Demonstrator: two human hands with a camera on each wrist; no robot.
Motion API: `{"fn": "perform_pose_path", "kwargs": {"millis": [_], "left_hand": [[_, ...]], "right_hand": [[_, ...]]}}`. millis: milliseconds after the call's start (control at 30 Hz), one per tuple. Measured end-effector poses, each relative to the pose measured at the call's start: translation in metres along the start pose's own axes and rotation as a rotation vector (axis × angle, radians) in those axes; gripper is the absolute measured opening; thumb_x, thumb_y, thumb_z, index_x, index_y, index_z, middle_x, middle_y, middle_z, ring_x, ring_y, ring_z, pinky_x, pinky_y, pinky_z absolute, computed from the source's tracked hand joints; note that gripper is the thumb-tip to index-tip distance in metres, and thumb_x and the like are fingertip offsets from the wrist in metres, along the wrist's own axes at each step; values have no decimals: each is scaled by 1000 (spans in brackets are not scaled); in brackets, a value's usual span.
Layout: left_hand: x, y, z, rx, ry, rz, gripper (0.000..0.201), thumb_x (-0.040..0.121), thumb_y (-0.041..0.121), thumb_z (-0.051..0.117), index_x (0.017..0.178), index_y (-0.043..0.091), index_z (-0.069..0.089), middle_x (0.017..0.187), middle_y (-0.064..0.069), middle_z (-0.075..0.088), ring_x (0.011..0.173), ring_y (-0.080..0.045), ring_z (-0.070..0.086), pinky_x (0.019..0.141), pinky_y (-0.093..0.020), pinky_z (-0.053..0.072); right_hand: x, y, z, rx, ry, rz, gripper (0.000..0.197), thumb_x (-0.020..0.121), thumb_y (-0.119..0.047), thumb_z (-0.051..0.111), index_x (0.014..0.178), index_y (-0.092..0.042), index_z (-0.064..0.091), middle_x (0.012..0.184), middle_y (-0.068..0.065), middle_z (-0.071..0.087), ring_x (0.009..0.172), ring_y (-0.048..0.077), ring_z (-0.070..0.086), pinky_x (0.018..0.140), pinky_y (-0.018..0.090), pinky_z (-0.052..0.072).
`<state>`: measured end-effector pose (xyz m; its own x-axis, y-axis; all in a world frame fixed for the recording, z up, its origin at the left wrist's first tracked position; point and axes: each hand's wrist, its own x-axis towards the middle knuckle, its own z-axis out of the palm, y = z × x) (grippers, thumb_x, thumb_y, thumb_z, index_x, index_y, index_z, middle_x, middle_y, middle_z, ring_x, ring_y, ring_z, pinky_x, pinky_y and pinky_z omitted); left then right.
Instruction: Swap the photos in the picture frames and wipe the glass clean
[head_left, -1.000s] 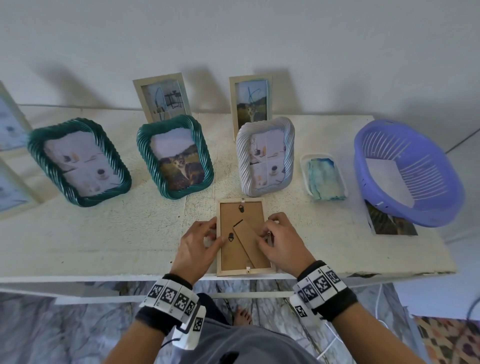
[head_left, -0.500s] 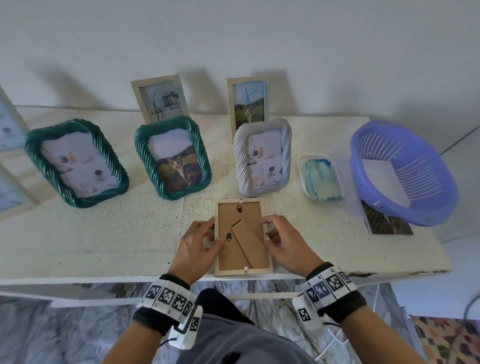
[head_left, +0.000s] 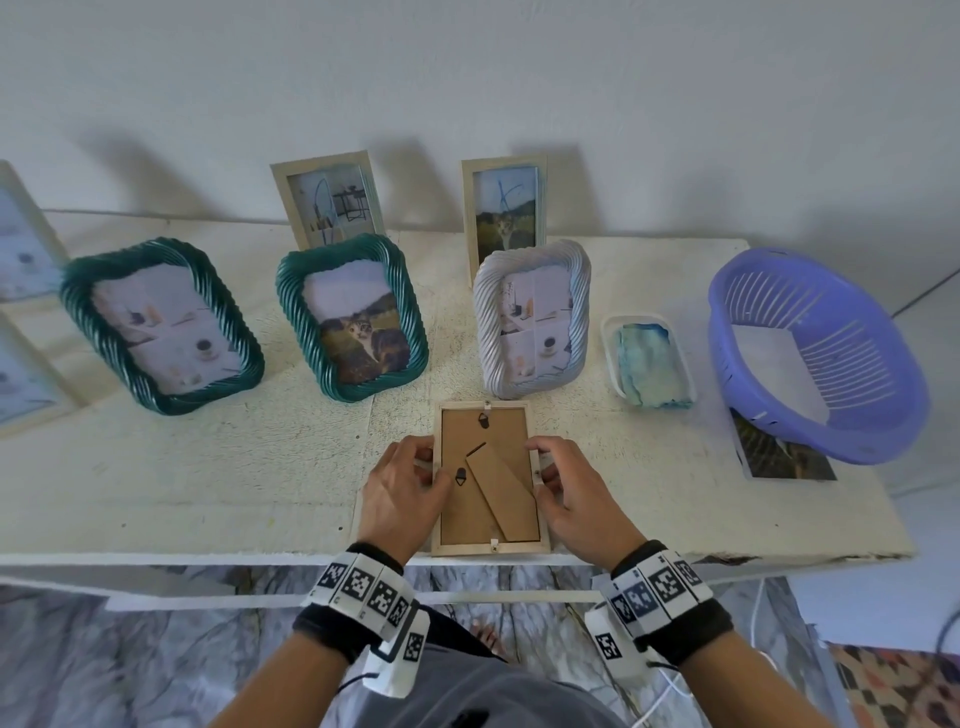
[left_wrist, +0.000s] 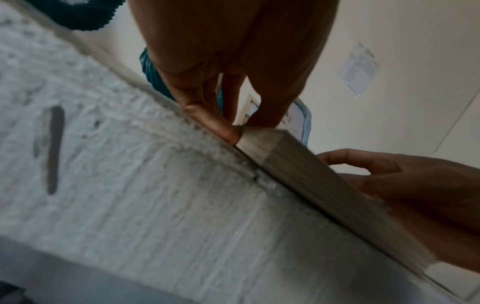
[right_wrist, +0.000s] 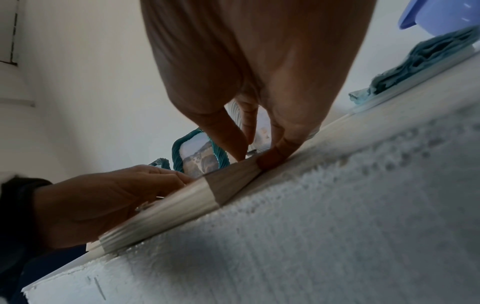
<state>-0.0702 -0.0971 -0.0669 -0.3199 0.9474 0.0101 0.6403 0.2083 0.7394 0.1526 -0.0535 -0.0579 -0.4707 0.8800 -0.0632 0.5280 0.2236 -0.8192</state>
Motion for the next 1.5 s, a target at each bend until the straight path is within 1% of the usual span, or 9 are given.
{"fn": "perform_pose_path", "kwargs": {"millis": [200, 333, 600, 767, 967, 1133, 1300, 1400, 1500], "left_hand": [[2, -4, -3, -53, -27, -17, 31, 85, 16, 70, 115, 14, 62, 101, 2, 66, 78, -5, 61, 77, -28, 53], [0, -10, -6, -24, -85, 34, 47, 85, 21, 72, 129, 18, 57, 101, 10, 60, 74, 6, 58, 68, -3, 38], [-2, -22, -7, -57, -94, 146, 66, 76, 56, 58, 133, 23, 56, 99, 16, 58, 75, -2, 63, 66, -14, 47], [-1, -23, -6, -39, -107, 162, 55, 84, 29, 76, 135, 20, 56, 100, 17, 58, 76, 0, 64, 63, -5, 44], [-1, -23, -6, -40, -106, 162, 54, 84, 28, 76, 134, 19, 57, 100, 15, 58, 76, 0, 64, 62, -4, 43], [-1, -22, -7, -58, -98, 171, 65, 76, 57, 54, 133, 25, 57, 100, 21, 57, 73, -2, 63, 62, -6, 43], [4, -28, -5, -30, -91, 176, 67, 76, 59, 52, 134, 25, 57, 101, 16, 59, 67, -3, 61, 64, -8, 42], [7, -30, -6, -52, -107, 141, 66, 74, 61, 53, 133, 31, 57, 101, 17, 62, 62, -4, 62, 68, -21, 52], [8, -28, -6, -70, -100, 118, 65, 72, 61, 54, 130, 33, 58, 100, 18, 63, 59, -6, 62, 70, -28, 55]], "right_hand": [[6, -5, -6, -64, -51, 9, 49, 92, -8, 55, 136, -26, 41, 111, -1, 46, 83, 10, 55, 76, 21, 49], [30, -13, -16, -318, 13, -8, 36, 96, -29, 55, 130, -17, 48, 108, 2, 50, 75, 14, 55, 70, 23, 47], [63, -27, -5, -589, 90, 11, 44, 92, -56, 50, 109, -15, 58, 106, 3, 51, 78, 16, 56, 66, 28, 52], [73, -30, -3, -579, 105, 83, 51, 86, -63, 56, 104, -15, 58, 105, 5, 50, 77, 19, 57, 67, 32, 53], [76, -35, -2, -642, 75, 82, 43, 89, -54, 58, 105, -14, 57, 107, 7, 48, 68, 20, 54, 62, 30, 50], [84, -30, -11, -567, 42, 68, 27, 93, -41, 60, 94, -13, 63, 101, 7, 54, 70, 22, 58, 61, 29, 46], [91, -25, -19, -462, 40, 96, 24, 88, -36, 69, 84, -12, 69, 83, -2, 55, 74, 14, 54, 68, 30, 43], [94, -24, -23, -388, 46, 102, 21, 85, -33, 73, 82, -12, 72, 72, -12, 50, 68, 6, 46, 66, 26, 34], [91, -20, -23, -388, 60, 85, 19, 87, -32, 71, 89, -13, 72, 88, -3, 58, 81, 12, 54, 68, 25, 36]]}}
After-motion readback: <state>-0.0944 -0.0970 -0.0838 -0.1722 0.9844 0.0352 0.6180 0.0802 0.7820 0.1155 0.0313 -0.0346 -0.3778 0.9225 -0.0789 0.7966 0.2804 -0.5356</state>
